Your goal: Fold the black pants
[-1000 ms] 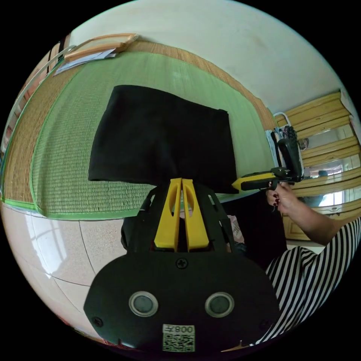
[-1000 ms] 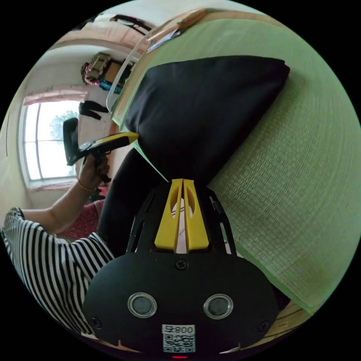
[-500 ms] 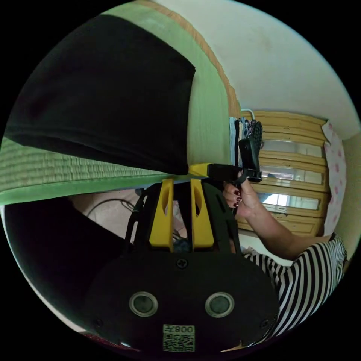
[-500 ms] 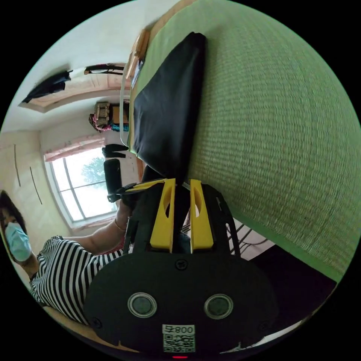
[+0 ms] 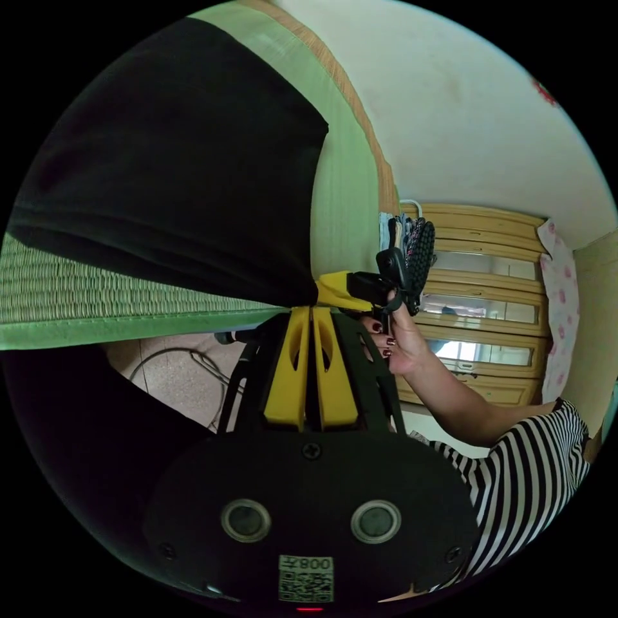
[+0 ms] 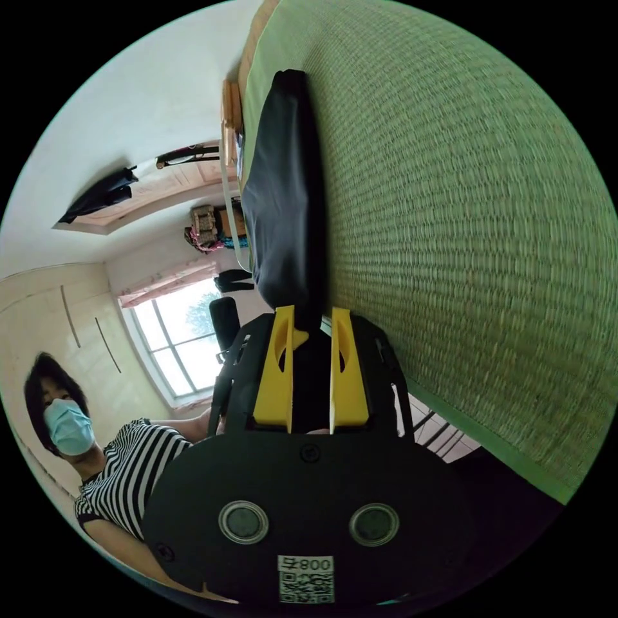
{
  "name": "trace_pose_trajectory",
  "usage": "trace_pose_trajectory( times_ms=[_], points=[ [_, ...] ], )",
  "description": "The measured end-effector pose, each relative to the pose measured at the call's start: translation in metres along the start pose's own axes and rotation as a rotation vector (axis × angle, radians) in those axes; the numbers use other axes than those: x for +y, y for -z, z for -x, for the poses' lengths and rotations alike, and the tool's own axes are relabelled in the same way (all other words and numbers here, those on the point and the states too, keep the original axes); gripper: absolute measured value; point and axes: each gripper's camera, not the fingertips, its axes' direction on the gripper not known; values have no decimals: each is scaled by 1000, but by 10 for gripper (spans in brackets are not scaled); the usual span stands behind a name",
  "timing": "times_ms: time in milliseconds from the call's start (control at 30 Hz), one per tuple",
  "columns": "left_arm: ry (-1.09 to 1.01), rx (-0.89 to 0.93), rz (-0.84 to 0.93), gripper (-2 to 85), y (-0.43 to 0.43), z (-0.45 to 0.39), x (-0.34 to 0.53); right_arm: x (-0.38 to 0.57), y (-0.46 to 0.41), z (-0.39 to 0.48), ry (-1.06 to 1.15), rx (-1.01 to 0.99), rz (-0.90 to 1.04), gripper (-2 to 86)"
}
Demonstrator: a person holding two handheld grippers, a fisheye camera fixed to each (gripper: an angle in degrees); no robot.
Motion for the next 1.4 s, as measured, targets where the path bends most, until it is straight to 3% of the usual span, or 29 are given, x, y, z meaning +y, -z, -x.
trace_pose_trajectory(
  times_ms=[600, 733, 1067, 1400],
  points=[
    [-41, 10, -74, 4, 161, 3, 34, 2, -23, 20, 18, -108, 22, 37],
    [53, 40, -182, 9, 232, 36, 48, 9, -24, 42, 72, -108, 19, 25],
    [379, 378, -599, 106, 373, 154, 78, 20, -39, 92, 166, -108, 7, 16],
    [526, 457, -686, 144, 421, 224, 58, 42, -68, 113, 191, -107, -5, 14]
  ],
)
